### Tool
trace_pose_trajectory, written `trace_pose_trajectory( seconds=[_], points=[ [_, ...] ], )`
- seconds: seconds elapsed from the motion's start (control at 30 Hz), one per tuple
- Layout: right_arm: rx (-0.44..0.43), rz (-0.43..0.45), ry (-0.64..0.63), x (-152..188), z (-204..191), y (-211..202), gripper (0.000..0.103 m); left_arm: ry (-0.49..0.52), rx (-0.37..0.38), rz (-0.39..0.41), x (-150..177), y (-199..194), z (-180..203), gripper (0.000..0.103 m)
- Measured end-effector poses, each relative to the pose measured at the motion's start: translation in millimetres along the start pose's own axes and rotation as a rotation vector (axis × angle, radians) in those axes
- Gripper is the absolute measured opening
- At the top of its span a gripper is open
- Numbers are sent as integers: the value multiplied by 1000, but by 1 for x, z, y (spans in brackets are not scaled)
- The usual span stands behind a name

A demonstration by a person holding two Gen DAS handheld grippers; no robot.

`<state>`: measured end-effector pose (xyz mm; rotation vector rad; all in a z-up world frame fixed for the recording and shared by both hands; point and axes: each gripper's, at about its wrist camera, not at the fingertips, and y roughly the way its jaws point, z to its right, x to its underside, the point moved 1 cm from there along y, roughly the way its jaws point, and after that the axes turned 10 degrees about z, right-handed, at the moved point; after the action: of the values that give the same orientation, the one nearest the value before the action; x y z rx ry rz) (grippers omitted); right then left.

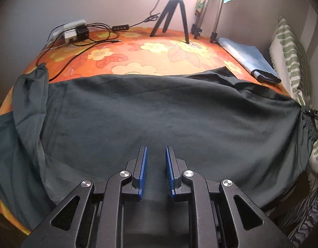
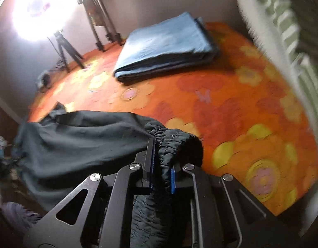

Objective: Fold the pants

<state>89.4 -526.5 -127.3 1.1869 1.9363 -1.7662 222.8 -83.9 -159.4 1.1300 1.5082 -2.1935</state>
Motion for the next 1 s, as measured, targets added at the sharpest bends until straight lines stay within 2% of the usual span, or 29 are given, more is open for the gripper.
trace_pose_trajectory(
  seconds=[0.13,0.2,0.27,0.3,0.33,0.43,0.5,0.6,0.73,0.8,0.9,1.0],
  points=[
    [67,12,-61,-4,1,-2,11,-2,21,9,-3,2,8,16],
    [98,-43,-121,-1,-3,9,15,-13,28,25,-6,-2,8,16],
    [125,-81,-128,3,-2,13,26,-32,25,53,-10,-10,3,16],
    [138,-75,-124,1,0,9,37,-48,23,68,-13,-16,-3,16],
    [147,-61,-122,-2,1,4,43,-66,20,82,-15,-22,-10,16],
    [160,8,-116,-17,-2,-20,49,-80,-27,121,-23,-41,-35,16],
    [128,52,-122,-29,-16,-38,55,-103,-63,140,-29,-51,-58,17],
    [43,99,-176,-44,-54,-57,57,-180,-114,162,-38,-68,-101,40],
    [-93,115,-268,-48,-122,-64,57,-236,-189,185,-55,-80,-148,41],
    [-177,99,-322,-43,-161,-60,57,-294,-183,178,-65,-80,-172,41],
    [-316,67,-378,-29,-219,-49,57,-340,-204,176,-79,-73,-194,41],
    [-430,40,-408,-12,-264,-37,57,-342,-235,158,-96,-58,-205,41]
  ],
)
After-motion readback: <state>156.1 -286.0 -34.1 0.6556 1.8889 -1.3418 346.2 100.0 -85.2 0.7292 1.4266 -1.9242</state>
